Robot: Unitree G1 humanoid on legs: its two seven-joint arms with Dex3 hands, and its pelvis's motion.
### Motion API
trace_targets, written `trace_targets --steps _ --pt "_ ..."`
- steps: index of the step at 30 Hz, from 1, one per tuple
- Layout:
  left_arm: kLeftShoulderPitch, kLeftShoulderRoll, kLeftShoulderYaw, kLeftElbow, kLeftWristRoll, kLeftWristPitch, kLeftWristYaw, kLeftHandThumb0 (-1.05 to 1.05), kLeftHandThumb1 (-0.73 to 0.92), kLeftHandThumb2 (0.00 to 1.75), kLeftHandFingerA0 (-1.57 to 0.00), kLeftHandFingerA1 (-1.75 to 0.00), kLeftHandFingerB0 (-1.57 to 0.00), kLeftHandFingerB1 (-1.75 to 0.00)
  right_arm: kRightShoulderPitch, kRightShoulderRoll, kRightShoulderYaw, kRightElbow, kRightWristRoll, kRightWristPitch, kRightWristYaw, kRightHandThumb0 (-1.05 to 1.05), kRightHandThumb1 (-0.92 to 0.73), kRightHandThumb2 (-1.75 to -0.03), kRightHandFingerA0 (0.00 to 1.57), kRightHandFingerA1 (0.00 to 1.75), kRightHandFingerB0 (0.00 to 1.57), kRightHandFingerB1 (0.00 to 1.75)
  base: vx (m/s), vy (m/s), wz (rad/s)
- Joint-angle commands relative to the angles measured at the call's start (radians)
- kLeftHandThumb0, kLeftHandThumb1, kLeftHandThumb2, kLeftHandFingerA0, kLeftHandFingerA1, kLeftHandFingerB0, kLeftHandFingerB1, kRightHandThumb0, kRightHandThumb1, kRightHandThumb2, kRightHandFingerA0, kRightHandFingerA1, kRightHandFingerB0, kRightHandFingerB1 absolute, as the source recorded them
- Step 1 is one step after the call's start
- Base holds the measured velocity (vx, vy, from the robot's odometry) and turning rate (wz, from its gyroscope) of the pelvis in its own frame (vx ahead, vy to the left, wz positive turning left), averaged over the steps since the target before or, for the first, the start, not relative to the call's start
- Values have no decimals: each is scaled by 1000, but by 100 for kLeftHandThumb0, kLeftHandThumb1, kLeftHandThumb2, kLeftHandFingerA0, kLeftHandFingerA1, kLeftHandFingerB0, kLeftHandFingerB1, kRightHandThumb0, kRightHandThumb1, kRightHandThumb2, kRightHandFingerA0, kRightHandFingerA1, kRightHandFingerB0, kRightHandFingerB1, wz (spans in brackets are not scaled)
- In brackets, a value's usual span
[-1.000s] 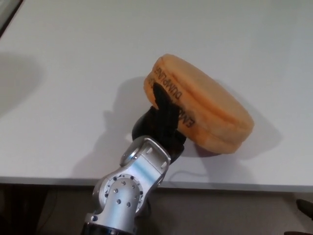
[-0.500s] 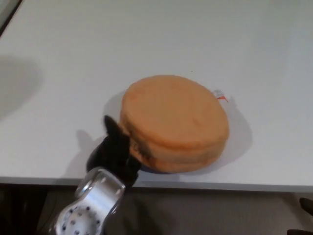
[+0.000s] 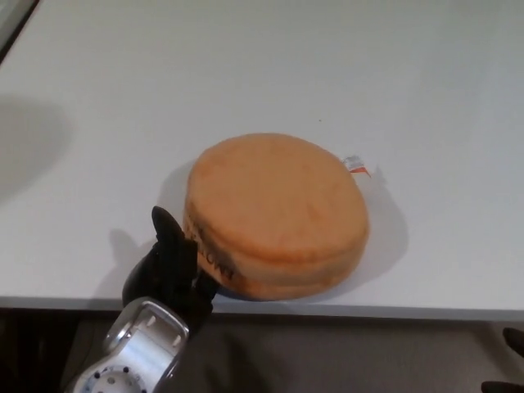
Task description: A soft plate is kept in the center of the table close to the robot and the robot uses its left hand to pick up the plate, turns it upside down and places it back on the table
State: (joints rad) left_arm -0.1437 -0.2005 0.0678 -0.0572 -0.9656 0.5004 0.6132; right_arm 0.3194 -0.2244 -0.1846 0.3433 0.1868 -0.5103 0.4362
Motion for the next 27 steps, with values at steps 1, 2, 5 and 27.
trace_targets --steps 1,2,5,27 --pt "31 -7 16 -5 44 62 14 -90 90 67 0 0 0 0 4 -6 -9 -5 16 0 2 -47 -60 -107 38 63 0 48 0 0 0" --pt "33 -3 20 -11 40 70 12 -90 90 67 0 0 0 0 5 -5 -7 -6 10 -1 -2 -47 -60 -107 38 63 0 48 0 0 0" --pt "34 31 21 -30 18 129 -15 -88 91 74 0 0 0 0 4 -7 -5 -6 4 -3 -4 -47 -60 -108 38 63 0 48 0 0 0" --pt "188 572 -271 -402 406 264 -67 -105 90 122 0 -16 0 -5 10 -7 -3 -22 15 7 4 -47 -59 -107 38 63 0 47 0 0 0"
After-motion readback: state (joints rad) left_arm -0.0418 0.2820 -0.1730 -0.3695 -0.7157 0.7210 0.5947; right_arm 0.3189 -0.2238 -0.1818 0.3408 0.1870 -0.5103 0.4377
